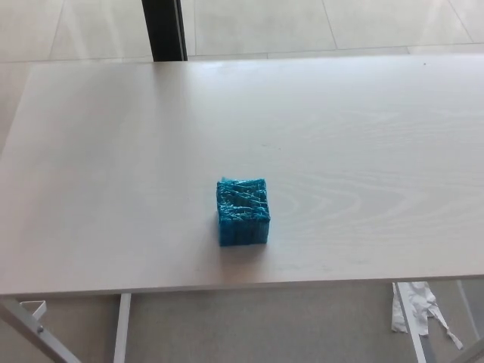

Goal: The robot uses its right hand to pick up a cube kept in the middle of the desk infront of it and hands it to a person

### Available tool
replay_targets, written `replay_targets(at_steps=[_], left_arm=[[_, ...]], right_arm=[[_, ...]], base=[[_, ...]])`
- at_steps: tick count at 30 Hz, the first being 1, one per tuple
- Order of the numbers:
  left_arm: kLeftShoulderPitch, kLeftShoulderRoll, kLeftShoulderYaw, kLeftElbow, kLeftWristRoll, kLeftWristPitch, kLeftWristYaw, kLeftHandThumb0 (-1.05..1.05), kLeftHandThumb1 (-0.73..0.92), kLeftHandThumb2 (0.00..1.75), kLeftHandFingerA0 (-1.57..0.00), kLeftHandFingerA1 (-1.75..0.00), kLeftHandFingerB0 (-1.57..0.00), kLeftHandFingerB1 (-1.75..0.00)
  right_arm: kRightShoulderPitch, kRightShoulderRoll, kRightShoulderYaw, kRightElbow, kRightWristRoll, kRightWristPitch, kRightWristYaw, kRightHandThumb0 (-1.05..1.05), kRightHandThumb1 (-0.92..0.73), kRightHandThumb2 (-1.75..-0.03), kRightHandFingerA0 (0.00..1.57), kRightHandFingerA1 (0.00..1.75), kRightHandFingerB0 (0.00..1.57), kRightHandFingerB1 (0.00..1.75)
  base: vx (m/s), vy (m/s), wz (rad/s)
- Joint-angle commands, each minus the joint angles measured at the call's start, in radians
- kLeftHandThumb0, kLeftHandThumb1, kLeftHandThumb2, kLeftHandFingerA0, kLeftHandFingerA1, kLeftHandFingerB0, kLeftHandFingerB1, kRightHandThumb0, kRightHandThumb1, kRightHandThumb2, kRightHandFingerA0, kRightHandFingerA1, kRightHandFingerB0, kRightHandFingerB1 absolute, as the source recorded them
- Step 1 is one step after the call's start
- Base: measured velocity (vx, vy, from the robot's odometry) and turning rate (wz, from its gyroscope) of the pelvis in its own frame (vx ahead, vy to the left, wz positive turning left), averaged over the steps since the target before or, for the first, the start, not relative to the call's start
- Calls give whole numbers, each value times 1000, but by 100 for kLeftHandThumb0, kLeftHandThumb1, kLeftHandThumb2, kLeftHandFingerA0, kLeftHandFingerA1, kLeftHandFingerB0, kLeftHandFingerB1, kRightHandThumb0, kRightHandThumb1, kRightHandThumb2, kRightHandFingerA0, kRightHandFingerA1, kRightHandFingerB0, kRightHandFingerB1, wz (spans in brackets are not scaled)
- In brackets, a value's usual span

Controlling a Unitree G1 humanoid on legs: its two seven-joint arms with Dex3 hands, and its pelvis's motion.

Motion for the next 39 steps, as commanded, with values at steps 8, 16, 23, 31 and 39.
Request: replay_targets(at_steps=[8,16,23,31,39], left_arm=[[-18,3,48,18,-39,-39,-14,-63,70,61,-56,-58,-58,-46],[-25,-2,62,18,-35,-31,-17,-62,71,61,-54,-58,-54,-46],[-37,-1,47,16,-21,-28,-18,-61,73,62,-53,-56,-52,-46],[-32,-8,39,18,-13,-26,-5,-57,73,62,-54,-59,-55,-48],[-36,-14,35,26,-9,-19,-9,-59,74,62,-53,-53,-52,-45]], right_arm=[[70,-35,-271,-107,180,-131,-68,-57,-59,-59,86,124,43,39],[113,56,-483,-598,253,-197,-180,-68,-62,-59,68,61,43,34],[83,191,-453,-1230,305,-110,-207,-76,-48,-86,57,66,35,46],[16,253,-292,-1606,246,-66,-200,-65,-56,-58,55,43,42,36],[-240,279,78,-1758,61,137,-93,-66,-47,-80,27,50,21,42]], base=[[0,0,0],[0,0,0],[0,0,0],[0,0,0],[0,0,0]])
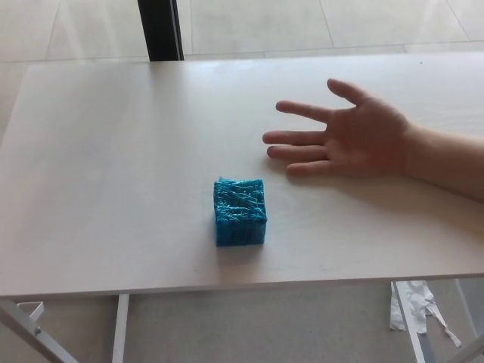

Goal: The robot uses its right hand to pick up a cube kept in the middle of the desk infront of it and hands it to a person

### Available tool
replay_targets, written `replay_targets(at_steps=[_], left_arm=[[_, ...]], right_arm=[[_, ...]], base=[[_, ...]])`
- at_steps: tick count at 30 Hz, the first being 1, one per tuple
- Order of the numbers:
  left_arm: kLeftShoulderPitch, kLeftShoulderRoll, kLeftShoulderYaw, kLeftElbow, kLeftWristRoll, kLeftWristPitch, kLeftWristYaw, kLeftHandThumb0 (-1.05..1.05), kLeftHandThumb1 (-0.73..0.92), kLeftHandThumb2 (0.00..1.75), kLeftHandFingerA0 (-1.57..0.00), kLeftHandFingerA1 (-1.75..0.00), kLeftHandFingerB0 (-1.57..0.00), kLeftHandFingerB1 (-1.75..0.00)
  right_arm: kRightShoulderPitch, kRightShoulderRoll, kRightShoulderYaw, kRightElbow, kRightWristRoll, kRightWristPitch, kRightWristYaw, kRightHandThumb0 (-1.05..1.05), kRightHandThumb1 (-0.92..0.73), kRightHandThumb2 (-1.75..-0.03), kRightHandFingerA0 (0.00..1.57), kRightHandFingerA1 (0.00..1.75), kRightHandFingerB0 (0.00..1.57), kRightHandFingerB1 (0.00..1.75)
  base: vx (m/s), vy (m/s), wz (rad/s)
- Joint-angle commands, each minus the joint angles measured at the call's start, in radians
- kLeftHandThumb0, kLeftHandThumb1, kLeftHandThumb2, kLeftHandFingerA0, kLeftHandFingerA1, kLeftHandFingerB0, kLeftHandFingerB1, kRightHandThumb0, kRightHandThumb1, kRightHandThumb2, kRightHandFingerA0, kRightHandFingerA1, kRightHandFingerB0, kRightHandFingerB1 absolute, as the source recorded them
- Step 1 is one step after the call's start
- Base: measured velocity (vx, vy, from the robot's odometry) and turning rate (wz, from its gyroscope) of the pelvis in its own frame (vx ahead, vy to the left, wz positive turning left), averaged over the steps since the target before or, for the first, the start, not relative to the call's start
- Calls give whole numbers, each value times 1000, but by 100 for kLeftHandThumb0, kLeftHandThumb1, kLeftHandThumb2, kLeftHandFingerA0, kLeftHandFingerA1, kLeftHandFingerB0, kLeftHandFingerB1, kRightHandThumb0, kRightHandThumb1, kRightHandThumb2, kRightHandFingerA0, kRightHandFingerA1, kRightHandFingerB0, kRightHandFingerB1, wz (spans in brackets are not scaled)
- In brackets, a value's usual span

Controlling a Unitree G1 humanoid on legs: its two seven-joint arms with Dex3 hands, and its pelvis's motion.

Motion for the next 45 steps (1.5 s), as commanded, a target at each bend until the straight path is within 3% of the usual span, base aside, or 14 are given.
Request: replay_targets(at_steps=[1,4,5,8,17,18,20,21,35,45], left_arm=[[2,-4,-17,9,10,-3,-1,-58,73,62,-53,-55,-52,-46],[-1,-4,-17,9,10,-3,0,-58,74,62,-53,-54,-52,-46],[-1,-2,-19,8,13,-4,0,-60,74,62,-54,-55,-54,-46],[1,-1,-20,8,11,-8,-3,-58,74,62,-52,-55,-52,-46],[-1,2,-32,5,15,-10,-3,-59,73,62,-54,-59,-57,-49],[1,0,-30,3,12,-14,2,-56,73,61,-58,-62,-59,-50],[1,-3,-28,3,9,-11,7,-56,73,61,-58,-62,-59,-50],[7,-2,-24,5,5,-12,6,-56,73,62,-58,-62,-59,-50],[-2,4,-32,6,5,-15,-2,-64,74,62,-51,-55,-50,-46],[-14,12,-38,4,6,0,-2,-67,75,62,-52,-57,-52,-47]], right_arm=[[-285,90,421,-690,-126,262,13,-63,-60,-58,28,40,26,29],[-323,105,481,-718,-135,335,32,-64,-59,-58,27,42,25,29],[-380,138,560,-696,-217,355,54,-71,-62,-59,20,45,25,33],[-481,179,698,-615,-341,355,120,-72,-65,-60,17,46,19,32],[-580,191,886,-476,-439,442,190,-78,-65,-61,22,50,22,35],[-597,190,926,-431,-458,448,213,-77,-49,-88,22,56,18,44],[-612,184,962,-394,-471,448,222,-77,-49,-88,22,56,18,44],[-623,191,998,-364,-497,462,226,-77,-63,-60,27,50,25,32],[-725,198,1188,-102,-608,419,174,-79,-65,-60,33,62,32,39],[-777,183,1355,54,-769,392,158,-81,-67,-61,20,64,31,43]], base=[[0,0,0],[0,0,0],[0,0,0],[0,0,0],[0,0,0],[0,0,0],[0,0,0],[0,0,0],[0,0,0],[0,0,0]])
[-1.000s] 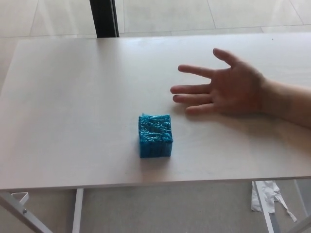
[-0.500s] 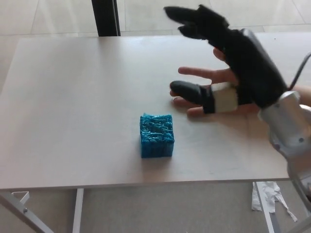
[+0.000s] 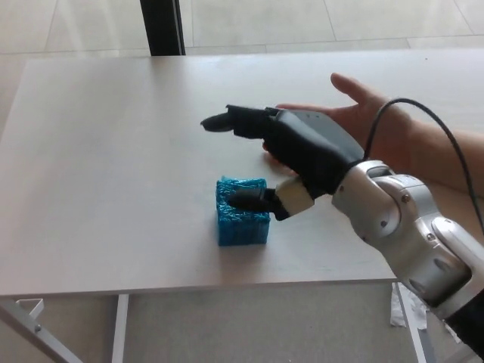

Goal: The robot uses its right hand to pick up a cube kept in the middle of the desk infront of it and hands it to a person

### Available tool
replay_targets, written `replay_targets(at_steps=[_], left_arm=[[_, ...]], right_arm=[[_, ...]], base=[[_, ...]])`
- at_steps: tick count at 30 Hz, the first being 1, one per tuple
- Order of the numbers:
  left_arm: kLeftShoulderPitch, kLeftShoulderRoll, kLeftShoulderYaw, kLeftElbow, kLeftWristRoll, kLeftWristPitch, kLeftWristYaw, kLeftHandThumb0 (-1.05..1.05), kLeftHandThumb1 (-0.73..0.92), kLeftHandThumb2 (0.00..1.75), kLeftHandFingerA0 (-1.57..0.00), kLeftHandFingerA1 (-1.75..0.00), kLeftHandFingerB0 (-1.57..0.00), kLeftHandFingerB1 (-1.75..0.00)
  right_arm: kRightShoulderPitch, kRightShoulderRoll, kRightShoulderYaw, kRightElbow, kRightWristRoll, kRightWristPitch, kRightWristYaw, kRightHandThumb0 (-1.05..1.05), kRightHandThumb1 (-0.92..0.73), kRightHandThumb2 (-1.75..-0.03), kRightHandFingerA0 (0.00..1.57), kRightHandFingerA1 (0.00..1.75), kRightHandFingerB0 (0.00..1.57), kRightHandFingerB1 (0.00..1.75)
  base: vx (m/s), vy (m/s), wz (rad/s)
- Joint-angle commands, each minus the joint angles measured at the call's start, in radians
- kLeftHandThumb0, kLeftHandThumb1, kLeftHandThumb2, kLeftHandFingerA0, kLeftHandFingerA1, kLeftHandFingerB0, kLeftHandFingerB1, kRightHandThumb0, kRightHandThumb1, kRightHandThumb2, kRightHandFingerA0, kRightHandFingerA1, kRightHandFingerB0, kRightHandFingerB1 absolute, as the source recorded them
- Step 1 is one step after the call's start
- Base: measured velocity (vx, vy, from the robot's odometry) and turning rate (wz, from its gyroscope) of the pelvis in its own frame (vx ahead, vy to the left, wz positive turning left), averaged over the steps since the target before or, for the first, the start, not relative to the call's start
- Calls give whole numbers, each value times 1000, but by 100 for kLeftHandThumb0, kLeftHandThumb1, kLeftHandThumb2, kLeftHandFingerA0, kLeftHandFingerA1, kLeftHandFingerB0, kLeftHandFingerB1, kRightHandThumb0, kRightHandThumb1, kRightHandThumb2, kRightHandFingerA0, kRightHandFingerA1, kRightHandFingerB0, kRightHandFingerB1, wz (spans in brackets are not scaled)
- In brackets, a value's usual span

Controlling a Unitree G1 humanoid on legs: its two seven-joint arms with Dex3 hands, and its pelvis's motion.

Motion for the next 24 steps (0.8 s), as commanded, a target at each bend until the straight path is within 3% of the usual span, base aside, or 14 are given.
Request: replay_targets(at_steps=[1,6,7,8,10,17,18,19,22,23,24], left_arm=[[-7,15,-3,4,3,2,-1,-67,75,62,-53,-59,-53,-48],[-14,18,-9,4,8,0,-8,-68,76,63,-48,-55,-50,-46],[-17,16,3,5,-5,7,-12,-68,74,62,-55,-62,-54,-50],[-20,15,14,8,-17,13,-18,-68,74,62,-52,-60,-51,-48],[-21,17,16,10,-17,15,-21,-69,75,62,-52,-55,-50,-44],[-30,16,17,19,-8,20,-18,-71,78,63,-53,-51,-49,-40],[-31,16,17,18,-7,22,-22,-71,79,64,-49,-51,-46,-40],[-30,16,21,16,-12,20,-28,-72,78,64,-48,-52,-45,-41],[-31,13,22,15,-11,19,-30,-72,79,64,-48,-51,-46,-40],[-29,14,22,12,-12,16,-35,-72,79,64,-48,-51,-45,-40],[-30,12,26,13,-15,16,-38,-71,79,64,-46,-49,-44,-40]], right_arm=[[-67,-16,123,107,-249,31,24,-82,-68,-61,20,63,30,43],[-73,5,150,131,-289,57,1,-82,-68,-61,15,66,30,45],[-71,13,150,137,-283,52,-5,-83,-68,-61,12,70,29,48],[-69,21,150,137,-280,57,2,-83,-51,-93,12,64,22,55],[-69,35,151,131,-272,76,36,-86,-53,-96,4,55,15,54],[-70,51,164,125,-307,149,151,-93,-55,-98,4,53,10,53],[-68,56,161,128,-310,166,167,-90,-53,-97,1,51,8,51],[-64,63,157,134,-312,184,176,-42,-27,-95,7,58,0,52],[-55,67,150,138,-333,195,172,-41,-28,-95,7,57,0,52],[-48,81,150,169,-342,203,146,-82,-66,-61,20,69,8,42],[-42,91,143,181,-342,207,135,-81,-51,-91,23,66,4,47]], base=[[0,0,0],[0,0,0],[0,0,0],[0,0,0],[0,0,0],[0,0,0],[0,0,0],[0,0,0],[0,0,0],[0,0,0],[0,0,0]])
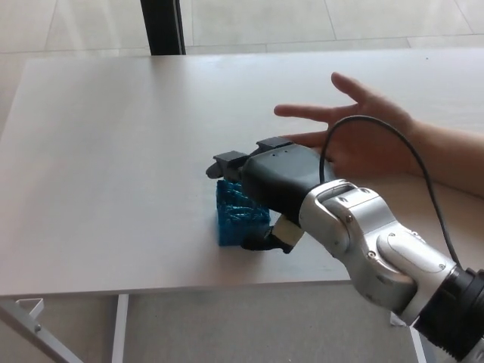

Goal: The robot uses its right hand to pick up a cube kept in the middle of the desk infront of it and hands it to a person

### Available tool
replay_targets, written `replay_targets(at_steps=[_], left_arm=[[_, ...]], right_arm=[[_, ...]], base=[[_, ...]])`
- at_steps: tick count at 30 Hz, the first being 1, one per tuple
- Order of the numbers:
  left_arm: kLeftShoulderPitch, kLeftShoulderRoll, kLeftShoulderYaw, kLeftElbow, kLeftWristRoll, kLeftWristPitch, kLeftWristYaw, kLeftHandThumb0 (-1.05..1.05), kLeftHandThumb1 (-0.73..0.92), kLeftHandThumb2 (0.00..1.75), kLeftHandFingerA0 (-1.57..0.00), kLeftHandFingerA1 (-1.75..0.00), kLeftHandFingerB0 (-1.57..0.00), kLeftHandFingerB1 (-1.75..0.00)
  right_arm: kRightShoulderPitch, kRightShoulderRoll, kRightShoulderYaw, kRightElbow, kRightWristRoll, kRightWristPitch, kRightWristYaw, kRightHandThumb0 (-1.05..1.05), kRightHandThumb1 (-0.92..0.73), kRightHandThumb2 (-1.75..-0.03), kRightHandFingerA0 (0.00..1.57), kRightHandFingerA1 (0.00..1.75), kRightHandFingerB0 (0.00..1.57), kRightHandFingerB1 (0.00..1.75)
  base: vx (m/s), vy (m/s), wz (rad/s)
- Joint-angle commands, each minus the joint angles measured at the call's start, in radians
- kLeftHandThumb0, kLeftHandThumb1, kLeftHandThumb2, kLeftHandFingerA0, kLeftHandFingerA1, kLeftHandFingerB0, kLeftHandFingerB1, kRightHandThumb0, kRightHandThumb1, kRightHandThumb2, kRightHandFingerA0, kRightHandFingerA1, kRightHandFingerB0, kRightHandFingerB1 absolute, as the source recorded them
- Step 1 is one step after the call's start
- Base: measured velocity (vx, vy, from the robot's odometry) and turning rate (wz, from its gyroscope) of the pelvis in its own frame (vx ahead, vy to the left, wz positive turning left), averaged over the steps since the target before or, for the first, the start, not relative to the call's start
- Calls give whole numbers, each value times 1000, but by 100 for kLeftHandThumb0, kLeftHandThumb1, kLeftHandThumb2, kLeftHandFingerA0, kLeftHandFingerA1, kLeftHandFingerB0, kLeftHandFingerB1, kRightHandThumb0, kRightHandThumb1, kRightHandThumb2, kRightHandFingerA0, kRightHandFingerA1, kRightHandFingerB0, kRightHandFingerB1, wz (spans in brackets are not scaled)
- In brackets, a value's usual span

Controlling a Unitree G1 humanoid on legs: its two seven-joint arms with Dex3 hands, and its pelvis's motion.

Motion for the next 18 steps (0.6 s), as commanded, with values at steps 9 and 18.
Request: replay_targets(at_steps=[9,18], left_arm=[[5,1,5,-3,-11,0,-35,-70,80,64,-43,-49,-42,-39],[-10,5,-13,-4,1,9,-31,-75,85,65,-44,-50,-39,-38]], right_arm=[[14,20,76,106,-184,146,98,-41,-34,-97,8,56,0,52],[117,81,11,73,-163,88,-72,-76,-65,-61,55,130,18,45]], base=[[0,0,0],[0,0,0]])
